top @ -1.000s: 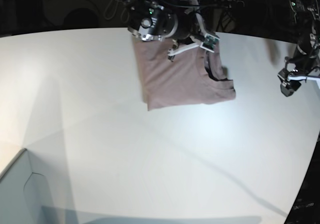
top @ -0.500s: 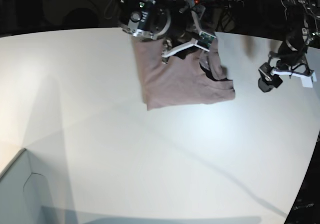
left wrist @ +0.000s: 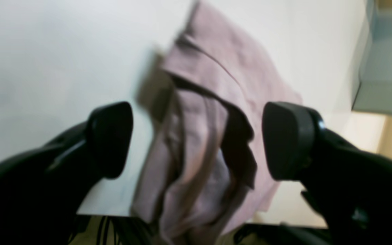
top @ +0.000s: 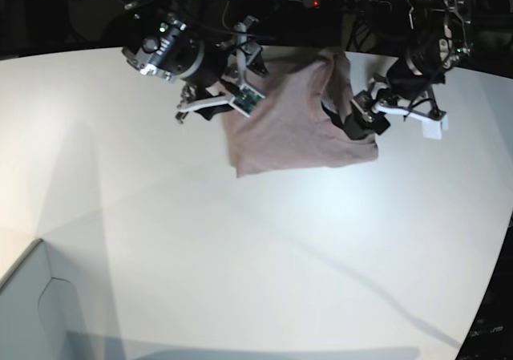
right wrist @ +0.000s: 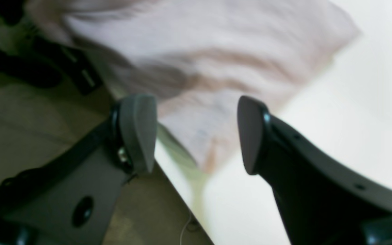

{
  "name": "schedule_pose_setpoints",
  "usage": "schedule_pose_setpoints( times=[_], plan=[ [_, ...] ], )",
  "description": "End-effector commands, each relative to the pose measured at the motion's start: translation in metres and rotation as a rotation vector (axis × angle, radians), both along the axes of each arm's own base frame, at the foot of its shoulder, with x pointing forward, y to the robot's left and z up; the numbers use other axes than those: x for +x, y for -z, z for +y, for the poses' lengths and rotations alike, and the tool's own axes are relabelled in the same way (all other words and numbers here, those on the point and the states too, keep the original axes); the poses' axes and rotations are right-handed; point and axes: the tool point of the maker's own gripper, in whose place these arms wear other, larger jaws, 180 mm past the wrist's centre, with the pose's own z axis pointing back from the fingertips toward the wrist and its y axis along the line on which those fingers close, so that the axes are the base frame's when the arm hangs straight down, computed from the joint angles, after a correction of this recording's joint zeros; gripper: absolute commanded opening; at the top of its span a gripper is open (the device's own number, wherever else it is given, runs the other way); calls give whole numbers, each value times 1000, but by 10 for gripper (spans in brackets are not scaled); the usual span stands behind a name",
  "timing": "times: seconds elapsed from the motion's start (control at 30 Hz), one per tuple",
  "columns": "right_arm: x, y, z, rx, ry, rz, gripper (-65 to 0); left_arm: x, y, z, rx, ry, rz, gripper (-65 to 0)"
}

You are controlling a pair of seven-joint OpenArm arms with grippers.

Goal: Layout the t-shirt on the table in an organized manner, then fold the t-shirt properly

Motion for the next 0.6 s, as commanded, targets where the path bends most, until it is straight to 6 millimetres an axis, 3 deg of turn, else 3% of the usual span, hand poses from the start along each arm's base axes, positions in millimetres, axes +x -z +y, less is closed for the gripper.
schedule_pose_setpoints(
  times=[0.0, 0.27, 0.37, 0.43, 0.57],
  plan=[
    [6, -10, 4, 37, 4, -29, -273, 5, -6, -2, -2, 9, -23, -69],
    [9, -9, -3, 28, 25, -29, -273, 1, 36, -22, -52, 50, 91, -74],
    [9, -8, -4, 27, 25, -28, -273, 6, 40, -25, -60, 58, 99, -109],
    [9, -8, -4, 25, 25, -28, -273, 9, 43, -34, -69, 80, 107, -209],
    [9, -8, -4, 24, 24, -30, -273, 21, 44, -40, -61, 116, 104, -475]
  ],
)
